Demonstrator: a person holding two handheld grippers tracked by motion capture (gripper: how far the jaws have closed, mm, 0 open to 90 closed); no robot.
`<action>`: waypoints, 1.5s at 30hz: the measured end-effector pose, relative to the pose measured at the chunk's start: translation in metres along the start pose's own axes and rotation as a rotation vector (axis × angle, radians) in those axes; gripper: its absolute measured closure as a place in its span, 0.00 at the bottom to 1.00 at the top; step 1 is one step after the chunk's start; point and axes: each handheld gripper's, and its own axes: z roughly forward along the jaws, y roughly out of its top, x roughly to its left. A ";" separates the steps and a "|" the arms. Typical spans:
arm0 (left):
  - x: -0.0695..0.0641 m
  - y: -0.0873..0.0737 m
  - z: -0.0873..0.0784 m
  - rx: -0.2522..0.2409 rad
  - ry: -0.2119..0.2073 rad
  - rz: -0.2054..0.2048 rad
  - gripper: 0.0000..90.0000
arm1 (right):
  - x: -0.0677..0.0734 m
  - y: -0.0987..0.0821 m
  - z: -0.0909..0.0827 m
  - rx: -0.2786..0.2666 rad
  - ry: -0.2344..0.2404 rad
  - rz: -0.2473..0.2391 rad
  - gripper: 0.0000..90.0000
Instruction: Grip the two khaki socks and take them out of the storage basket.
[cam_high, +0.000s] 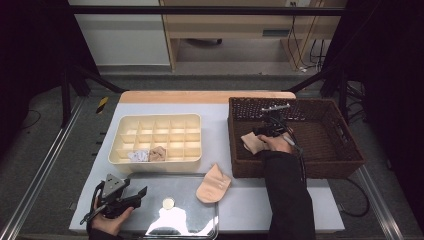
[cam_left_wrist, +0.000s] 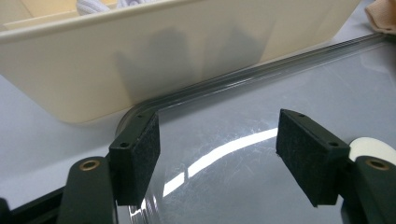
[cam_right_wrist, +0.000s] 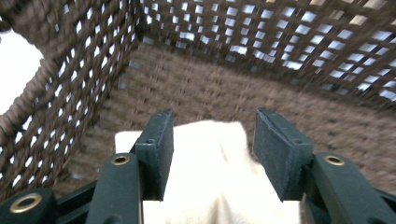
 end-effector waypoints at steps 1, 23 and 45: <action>0.000 0.000 0.000 0.002 0.000 -0.001 0.34 | 0.000 -0.001 0.002 0.019 0.007 0.002 0.54; 0.000 0.000 0.000 -0.001 -0.002 -0.005 0.35 | -0.002 -0.011 0.018 0.281 -0.005 0.009 0.86; 0.000 0.000 -0.001 -0.002 -0.006 -0.004 0.36 | 0.000 0.000 -0.006 0.171 -0.070 -0.012 0.96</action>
